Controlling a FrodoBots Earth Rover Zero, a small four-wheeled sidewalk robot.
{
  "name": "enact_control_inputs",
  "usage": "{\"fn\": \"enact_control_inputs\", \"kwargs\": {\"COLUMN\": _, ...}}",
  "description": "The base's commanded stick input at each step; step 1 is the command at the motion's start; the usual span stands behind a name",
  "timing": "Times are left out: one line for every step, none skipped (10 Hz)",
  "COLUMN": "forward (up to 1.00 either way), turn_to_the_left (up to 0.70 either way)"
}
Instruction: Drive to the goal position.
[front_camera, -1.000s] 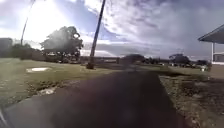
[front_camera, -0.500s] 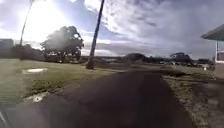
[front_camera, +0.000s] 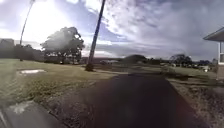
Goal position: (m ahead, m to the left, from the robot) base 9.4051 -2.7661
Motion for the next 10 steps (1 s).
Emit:
{"fn": "enact_control_inputs", "kwargs": {"forward": 0.7, "turn_to_the_left": -0.28}}
{"fn": "enact_control_inputs", "kwargs": {"forward": 0.7, "turn_to_the_left": -0.01}}
{"fn": "enact_control_inputs", "kwargs": {"forward": 0.7, "turn_to_the_left": 0.0}}
{"fn": "enact_control_inputs", "kwargs": {"forward": 0.7, "turn_to_the_left": 0.0}}
{"fn": "enact_control_inputs", "kwargs": {"forward": 0.7, "turn_to_the_left": 0.0}}
{"fn": "enact_control_inputs", "kwargs": {"forward": 0.7, "turn_to_the_left": 0.0}}
{"fn": "enact_control_inputs", "kwargs": {"forward": 0.7, "turn_to_the_left": 0.0}}
{"fn": "enact_control_inputs", "kwargs": {"forward": 0.7, "turn_to_the_left": 0.0}}
{"fn": "enact_control_inputs", "kwargs": {"forward": 0.7, "turn_to_the_left": 0.0}}
{"fn": "enact_control_inputs", "kwargs": {"forward": 0.7, "turn_to_the_left": 0.0}}
